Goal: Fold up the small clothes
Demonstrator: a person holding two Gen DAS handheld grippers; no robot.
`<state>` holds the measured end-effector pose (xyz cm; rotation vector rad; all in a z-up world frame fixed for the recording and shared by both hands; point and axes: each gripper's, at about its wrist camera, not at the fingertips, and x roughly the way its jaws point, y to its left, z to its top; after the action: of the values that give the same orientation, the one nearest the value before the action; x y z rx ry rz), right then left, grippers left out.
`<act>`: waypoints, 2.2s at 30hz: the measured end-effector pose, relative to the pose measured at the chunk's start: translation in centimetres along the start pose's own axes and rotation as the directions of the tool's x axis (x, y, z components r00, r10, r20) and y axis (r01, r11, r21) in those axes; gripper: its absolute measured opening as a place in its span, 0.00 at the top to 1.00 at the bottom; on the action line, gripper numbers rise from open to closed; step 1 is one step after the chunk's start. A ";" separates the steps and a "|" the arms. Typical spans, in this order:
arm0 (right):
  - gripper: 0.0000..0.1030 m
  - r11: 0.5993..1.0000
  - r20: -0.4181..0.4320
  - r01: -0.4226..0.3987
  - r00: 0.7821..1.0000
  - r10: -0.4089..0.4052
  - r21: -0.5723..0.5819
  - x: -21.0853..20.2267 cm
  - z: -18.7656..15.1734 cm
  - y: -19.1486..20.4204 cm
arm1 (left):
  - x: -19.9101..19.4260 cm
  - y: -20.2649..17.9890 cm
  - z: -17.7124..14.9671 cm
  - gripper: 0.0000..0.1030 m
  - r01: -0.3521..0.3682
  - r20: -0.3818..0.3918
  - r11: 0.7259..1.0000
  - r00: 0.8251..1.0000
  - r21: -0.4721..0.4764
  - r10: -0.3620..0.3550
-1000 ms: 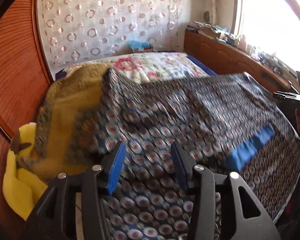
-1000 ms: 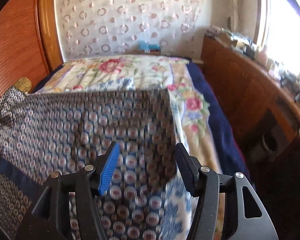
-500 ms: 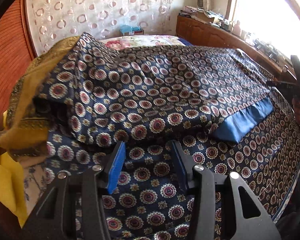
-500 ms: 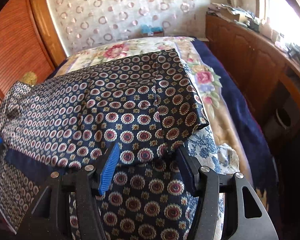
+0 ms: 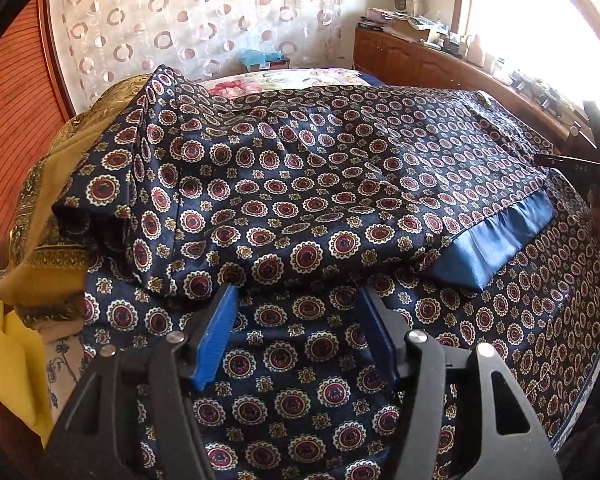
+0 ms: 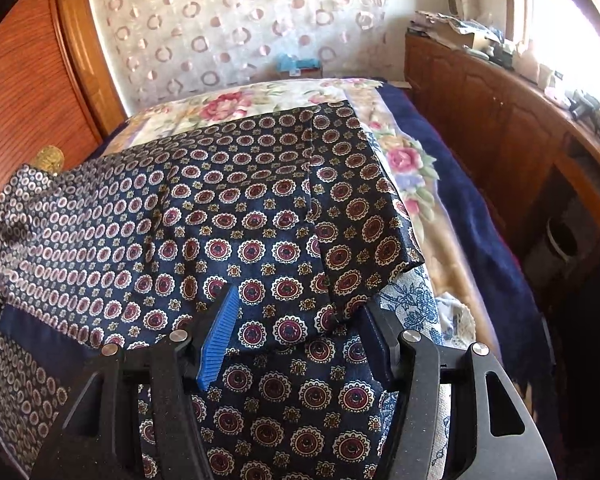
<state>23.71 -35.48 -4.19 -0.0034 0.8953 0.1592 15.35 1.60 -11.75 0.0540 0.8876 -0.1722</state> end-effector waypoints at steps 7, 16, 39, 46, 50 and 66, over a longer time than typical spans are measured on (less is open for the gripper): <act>0.42 1.000 -0.004 0.021 1.000 -0.021 -0.018 0.2 0.1 0.5 | -0.6 0.5 -0.5 0.41 -0.001 0.007 0.999 1.000 -0.046 0.001; 0.42 0.998 -0.006 0.044 0.999 -0.044 -0.036 0.4 0.0 0.9 | -5.7 2.8 -1.1 0.41 -0.044 0.137 0.986 0.988 -0.160 0.066; 0.42 0.997 -0.007 0.063 0.998 -0.064 -0.052 0.5 -0.2 1.4 | -3.2 5.8 3.7 0.75 -0.220 0.114 0.973 0.967 -0.068 0.227; 0.42 0.997 -0.007 0.064 0.998 -0.065 -0.052 0.5 -0.2 1.4 | -3.6 6.6 3.7 0.99 -0.216 0.128 0.972 0.966 -0.088 0.226; 0.43 0.997 -0.012 0.049 0.999 -0.050 -0.058 0.5 0.0 1.6 | -5.6 6.3 3.3 1.00 -0.143 0.192 0.983 0.968 -0.117 0.164; 0.99 0.994 0.149 -0.105 0.983 0.104 0.001 -6.1 0.2 0.1 | -12.0 7.4 1.4 1.00 0.075 0.351 0.987 0.936 -0.139 -0.022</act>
<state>20.09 -36.18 0.68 0.0628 0.7469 0.2501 10.25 10.30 -1.72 -0.1367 0.5450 -0.1546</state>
